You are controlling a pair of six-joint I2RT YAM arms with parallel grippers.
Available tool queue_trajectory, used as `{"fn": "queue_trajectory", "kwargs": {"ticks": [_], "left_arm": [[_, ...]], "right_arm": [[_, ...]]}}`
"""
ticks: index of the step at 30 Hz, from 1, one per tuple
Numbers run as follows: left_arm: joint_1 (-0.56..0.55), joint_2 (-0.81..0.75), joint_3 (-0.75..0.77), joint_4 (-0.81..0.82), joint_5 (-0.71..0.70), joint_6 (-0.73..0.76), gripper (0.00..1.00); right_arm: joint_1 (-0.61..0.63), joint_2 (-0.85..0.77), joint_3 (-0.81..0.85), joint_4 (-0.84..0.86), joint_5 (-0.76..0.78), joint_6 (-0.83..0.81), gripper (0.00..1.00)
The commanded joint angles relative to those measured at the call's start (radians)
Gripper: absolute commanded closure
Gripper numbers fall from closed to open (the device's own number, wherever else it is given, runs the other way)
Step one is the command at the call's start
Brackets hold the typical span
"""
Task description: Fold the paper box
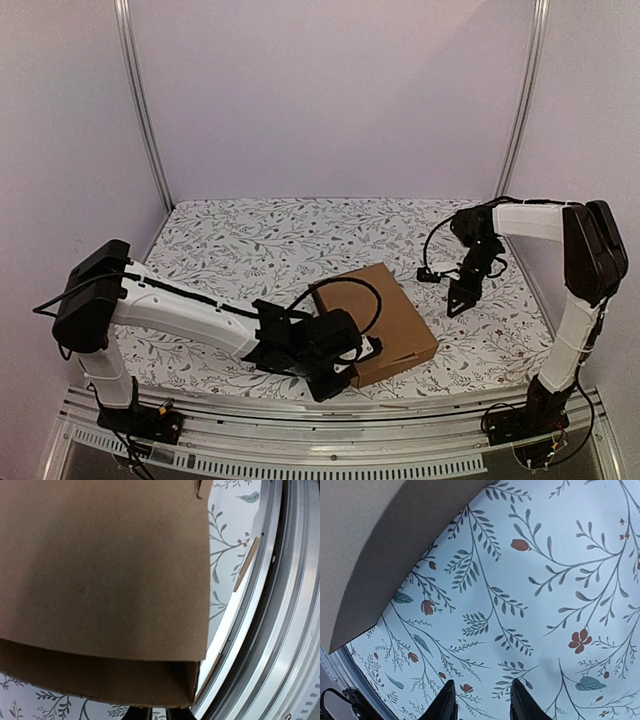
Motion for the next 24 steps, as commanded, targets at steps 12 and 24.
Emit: {"fn": "queue_trajectory", "kwargs": {"ticks": [12,24], "left_arm": [[-0.002,0.194,0.243,0.052,0.017,0.074,0.89],[-0.012,0.04,0.112,0.016,-0.009,0.01,0.89]], "right_arm": [[0.368,-0.018,-0.175,0.066,-0.043,0.009,0.68],[0.349,-0.044,-0.186,0.055,-0.053,0.044,0.65]]}}
